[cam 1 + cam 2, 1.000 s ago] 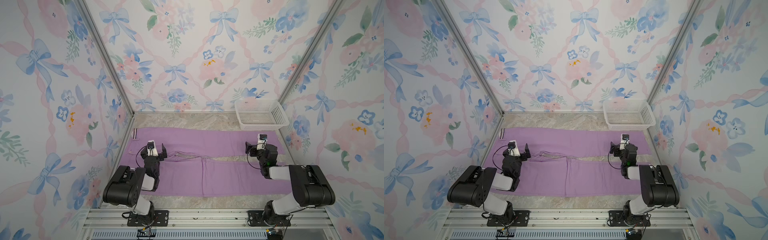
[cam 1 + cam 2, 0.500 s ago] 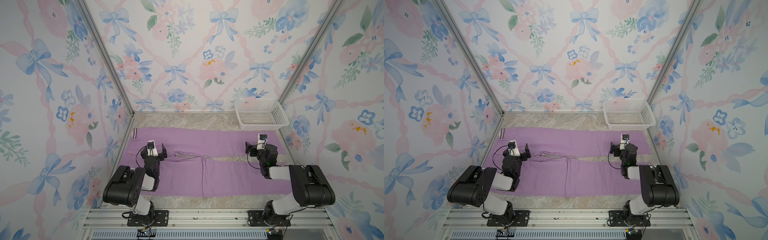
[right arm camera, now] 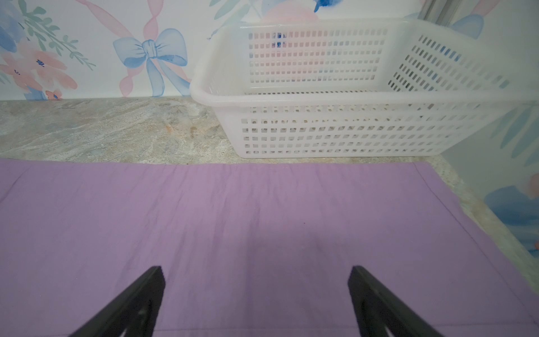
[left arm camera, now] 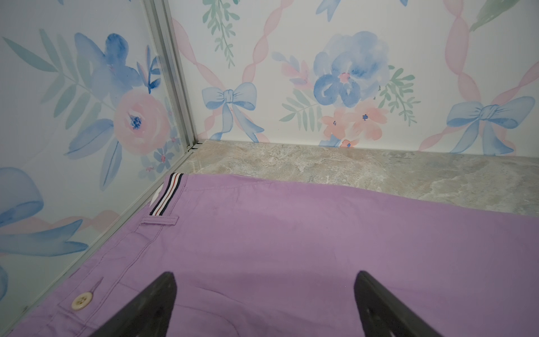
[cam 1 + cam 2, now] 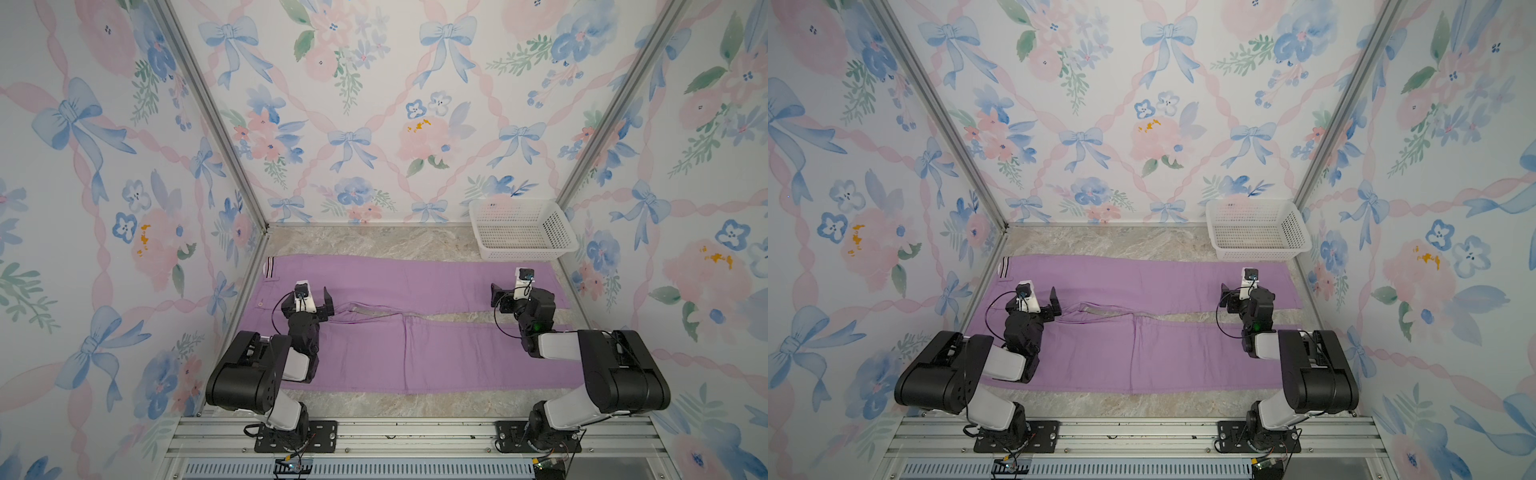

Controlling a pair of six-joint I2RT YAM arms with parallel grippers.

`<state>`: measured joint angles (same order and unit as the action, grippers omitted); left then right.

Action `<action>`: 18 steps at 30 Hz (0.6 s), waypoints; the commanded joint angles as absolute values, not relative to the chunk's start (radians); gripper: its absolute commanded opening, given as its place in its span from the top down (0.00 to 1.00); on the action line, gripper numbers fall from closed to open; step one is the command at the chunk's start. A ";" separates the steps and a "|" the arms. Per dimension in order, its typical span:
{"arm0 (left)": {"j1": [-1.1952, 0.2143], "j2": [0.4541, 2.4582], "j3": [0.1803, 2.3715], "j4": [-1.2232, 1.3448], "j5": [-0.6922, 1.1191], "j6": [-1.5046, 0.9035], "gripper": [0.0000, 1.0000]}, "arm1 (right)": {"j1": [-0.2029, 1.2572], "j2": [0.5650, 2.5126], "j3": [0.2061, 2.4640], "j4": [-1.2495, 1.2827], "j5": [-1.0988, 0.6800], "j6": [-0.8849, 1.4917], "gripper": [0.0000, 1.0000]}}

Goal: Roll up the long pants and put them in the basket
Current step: Fold the long pant at the center of the board.

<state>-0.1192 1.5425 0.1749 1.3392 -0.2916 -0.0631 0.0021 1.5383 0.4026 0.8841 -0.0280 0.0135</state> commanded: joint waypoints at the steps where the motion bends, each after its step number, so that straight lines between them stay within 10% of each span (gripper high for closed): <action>1: -0.124 1.554 0.182 1.368 -0.295 -0.068 0.02 | 0.012 1.545 0.393 0.900 -0.017 0.003 0.02; 8: -0.124 1.541 0.200 1.335 -0.241 -0.042 0.02 | 0.013 1.516 0.423 0.830 0.030 0.020 0.02; 14: -0.147 1.300 0.469 0.815 -0.496 -0.192 0.02 | 0.005 1.389 1.017 -0.117 0.097 0.188 0.02; 16: -0.145 1.203 0.508 0.753 -0.415 -0.309 0.02 | 0.003 1.459 1.204 -0.304 -0.003 0.310 0.02; 18: -0.138 1.126 0.475 0.760 -0.228 -0.419 0.02 | -0.022 1.558 1.263 -0.238 -0.502 0.333 0.02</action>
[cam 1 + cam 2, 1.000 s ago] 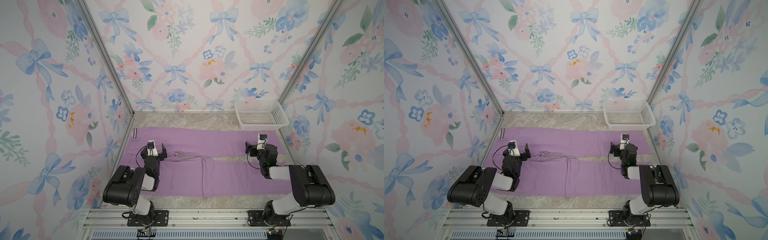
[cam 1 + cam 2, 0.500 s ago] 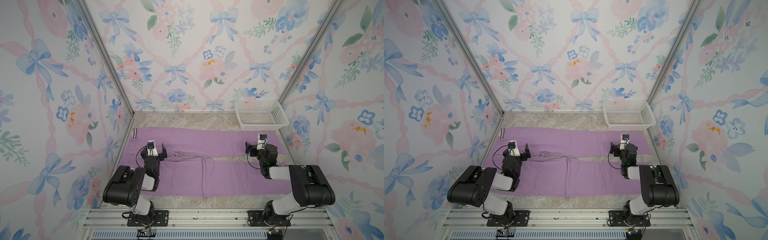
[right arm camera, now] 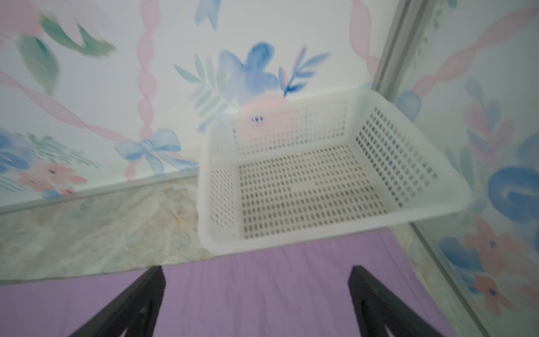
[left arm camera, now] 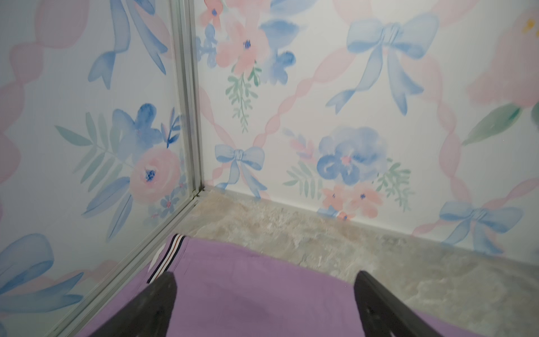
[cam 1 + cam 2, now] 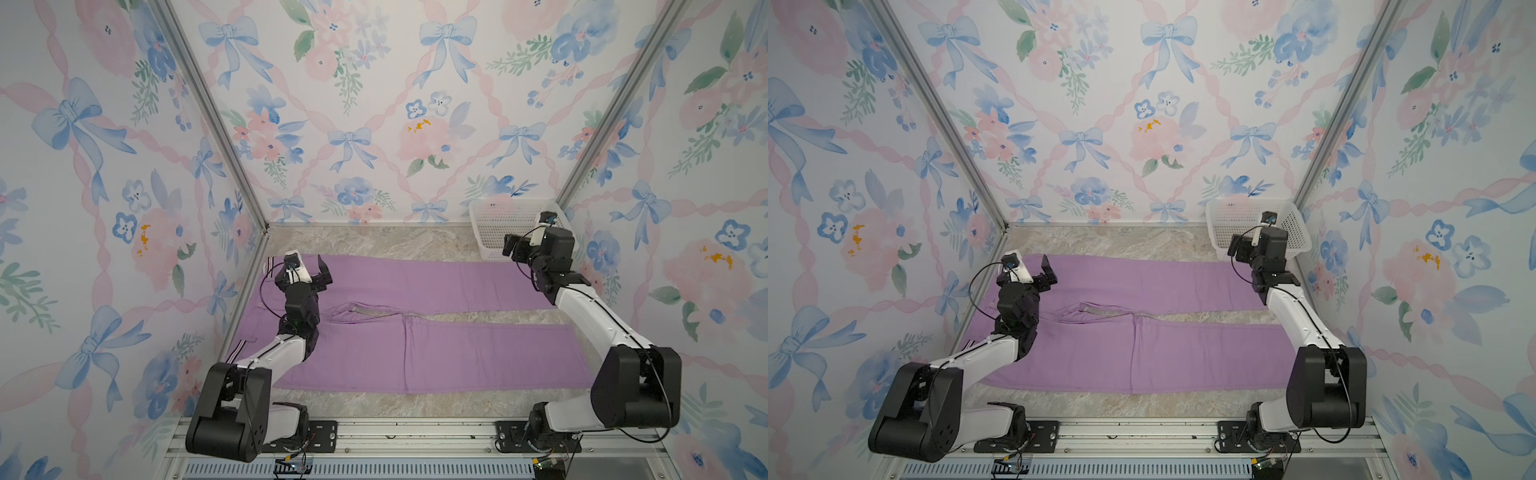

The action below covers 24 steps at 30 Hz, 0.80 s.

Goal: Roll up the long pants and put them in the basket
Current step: Fold the long pant at the center of the board.

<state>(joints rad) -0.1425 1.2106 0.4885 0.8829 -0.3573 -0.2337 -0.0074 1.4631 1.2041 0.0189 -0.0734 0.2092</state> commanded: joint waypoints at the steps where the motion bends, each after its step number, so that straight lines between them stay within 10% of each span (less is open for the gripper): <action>1: -0.136 1.105 0.451 0.777 -0.156 -0.436 0.02 | -0.017 1.601 1.243 -0.118 -0.689 0.399 0.02; 3: -0.129 1.047 0.380 0.762 -0.168 -0.540 0.02 | 0.043 1.684 1.199 0.057 -0.850 0.526 0.02; 14: -0.001 0.393 0.117 -0.126 -0.532 -1.208 0.11 | 0.442 1.775 1.334 -0.321 -0.490 0.336 0.02; 24: 0.026 0.734 0.162 -0.147 -0.494 -1.295 0.03 | 0.427 1.662 1.397 -0.514 -0.509 0.218 0.02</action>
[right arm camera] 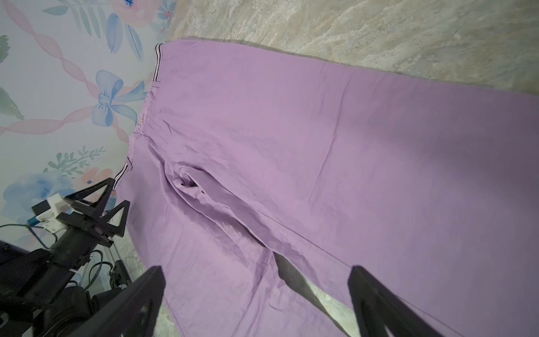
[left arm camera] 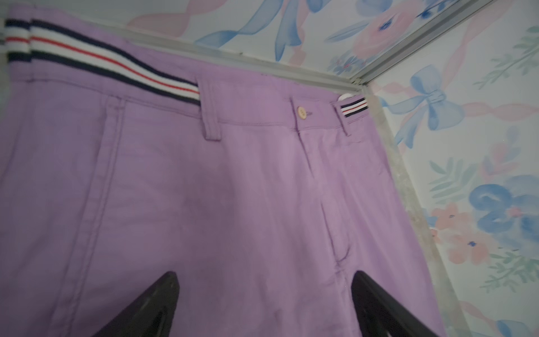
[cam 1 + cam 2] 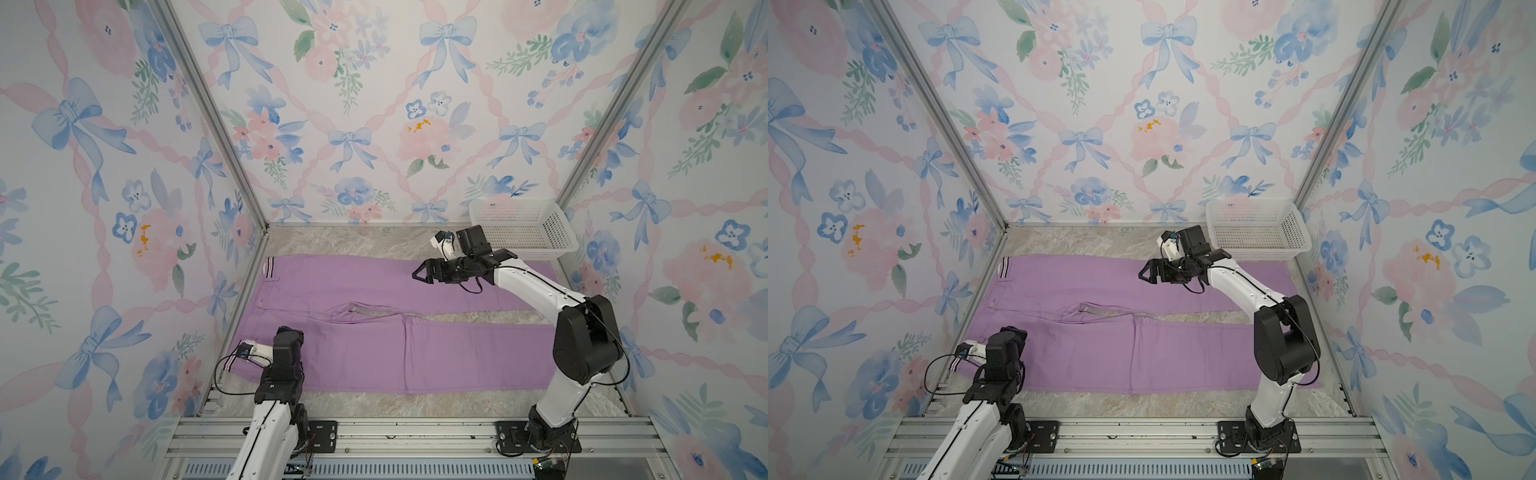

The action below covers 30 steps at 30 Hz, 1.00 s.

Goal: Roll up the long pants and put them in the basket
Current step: Fold the long pant at the center of the board.

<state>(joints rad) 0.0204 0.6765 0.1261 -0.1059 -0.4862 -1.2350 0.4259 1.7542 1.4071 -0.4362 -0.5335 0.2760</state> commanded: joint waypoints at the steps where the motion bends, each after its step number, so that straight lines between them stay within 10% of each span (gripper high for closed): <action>1: 0.027 0.754 0.171 -0.143 -0.498 -1.300 0.02 | 0.423 1.640 1.398 -0.529 -0.497 0.214 0.02; 30: 0.200 0.545 0.213 -0.414 -0.592 -1.281 0.02 | 0.391 1.649 1.507 -0.781 -0.346 0.163 0.02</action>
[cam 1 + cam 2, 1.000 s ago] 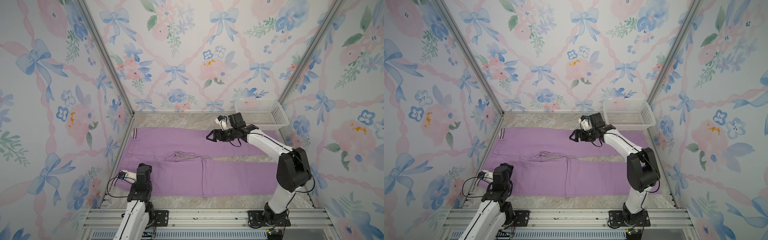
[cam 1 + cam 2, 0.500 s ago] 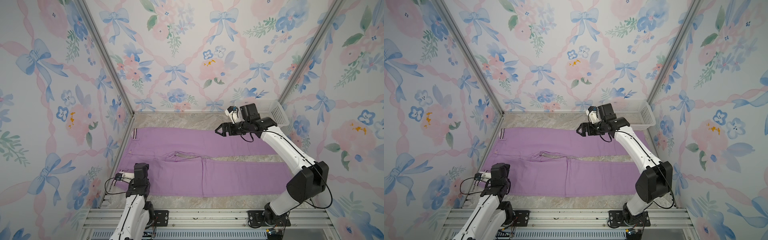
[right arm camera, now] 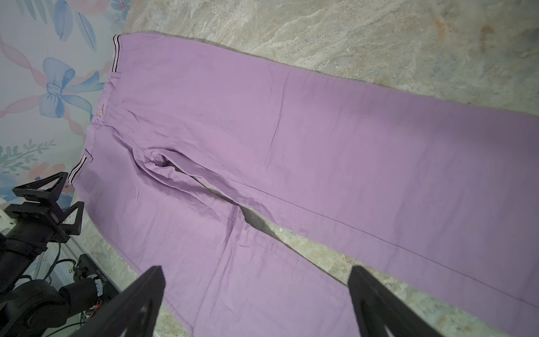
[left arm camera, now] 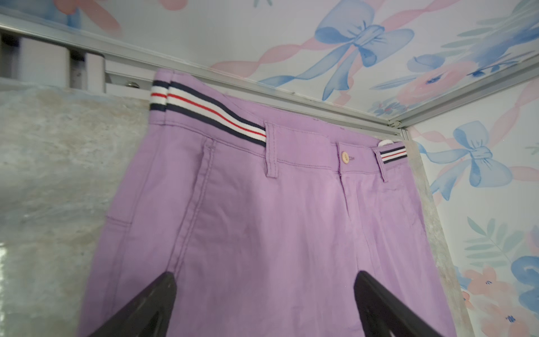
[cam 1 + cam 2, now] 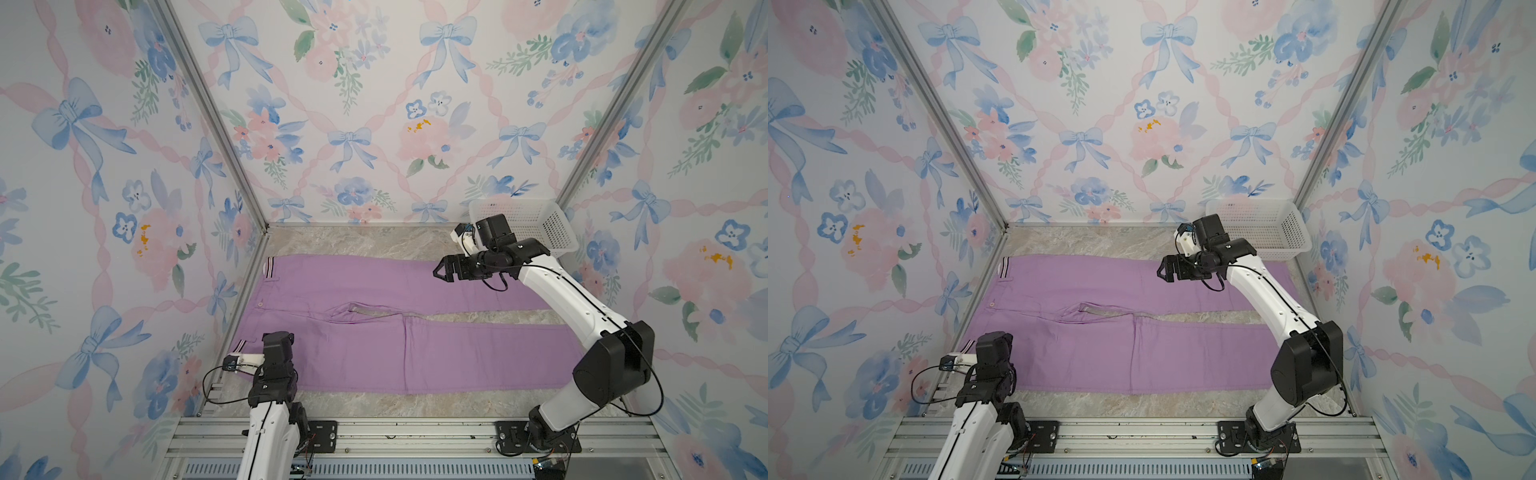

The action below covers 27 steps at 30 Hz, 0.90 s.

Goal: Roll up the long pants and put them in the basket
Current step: Fold the long pant at the center of the board.

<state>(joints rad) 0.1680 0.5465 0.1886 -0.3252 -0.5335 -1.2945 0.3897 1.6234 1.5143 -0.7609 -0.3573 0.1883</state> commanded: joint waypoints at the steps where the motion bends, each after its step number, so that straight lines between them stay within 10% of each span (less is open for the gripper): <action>1: 0.217 0.546 0.219 -0.418 -0.591 -1.271 0.02 | 0.391 1.650 1.509 -0.778 -0.349 0.161 0.02; 27: 0.348 0.582 0.145 -0.421 -0.441 -1.265 0.12 | 0.324 1.815 1.424 -0.654 -0.428 0.177 0.02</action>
